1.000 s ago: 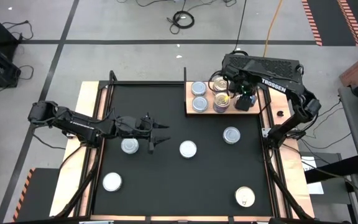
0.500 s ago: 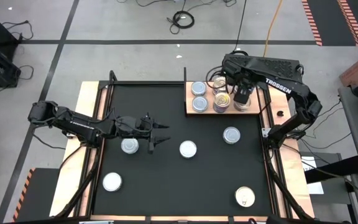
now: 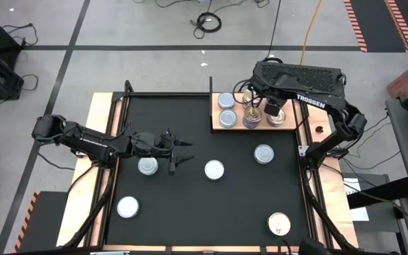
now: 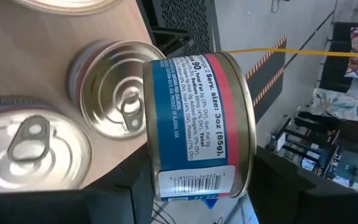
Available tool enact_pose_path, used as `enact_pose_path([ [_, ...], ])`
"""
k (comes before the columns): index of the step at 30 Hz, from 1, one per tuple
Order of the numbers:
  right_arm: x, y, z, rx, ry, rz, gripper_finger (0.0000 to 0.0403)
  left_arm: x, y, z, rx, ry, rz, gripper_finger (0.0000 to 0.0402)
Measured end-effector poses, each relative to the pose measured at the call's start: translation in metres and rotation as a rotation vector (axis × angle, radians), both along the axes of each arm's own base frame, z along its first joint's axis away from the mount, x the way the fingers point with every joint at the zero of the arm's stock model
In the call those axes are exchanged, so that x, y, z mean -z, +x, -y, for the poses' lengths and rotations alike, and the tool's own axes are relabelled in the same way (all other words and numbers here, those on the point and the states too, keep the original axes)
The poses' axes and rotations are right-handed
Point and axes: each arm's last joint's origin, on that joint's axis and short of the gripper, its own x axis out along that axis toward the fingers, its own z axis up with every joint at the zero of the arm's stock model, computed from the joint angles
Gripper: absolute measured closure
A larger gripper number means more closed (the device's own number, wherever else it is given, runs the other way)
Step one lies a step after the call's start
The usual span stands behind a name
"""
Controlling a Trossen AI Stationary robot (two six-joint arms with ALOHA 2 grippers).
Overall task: Stack canned seafood by type on shelf
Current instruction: Stack the blue pink tuna can on top of the other blue pink tuna can on the shelf
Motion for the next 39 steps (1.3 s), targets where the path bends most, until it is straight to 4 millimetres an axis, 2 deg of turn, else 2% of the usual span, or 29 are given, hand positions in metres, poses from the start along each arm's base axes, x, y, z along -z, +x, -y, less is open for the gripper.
enact_pose_path([
  [7, 0.019, 0.001, 0.005, -0.019, -0.050, 0.005, 0.0207, 0.000, 0.000, 0.000, -0.001, -0.004, 0.000, 0.0149],
  [15, 0.036, -0.009, 0.009, 0.012, -0.070, -0.048, 0.0207, 0.000, 0.000, 0.000, -0.001, -0.004, 0.000, 0.0149],
  [33, 0.038, -0.008, 0.011, 0.015, -0.077, -0.007, 0.0206, 0.000, 0.000, 0.000, -0.001, -0.005, 0.001, 0.0149],
  [39, 0.039, -0.009, 0.010, 0.013, -0.054, -0.005, 0.0186, 0.000, 0.000, 0.000, -0.001, -0.005, 0.001, 0.0149],
])
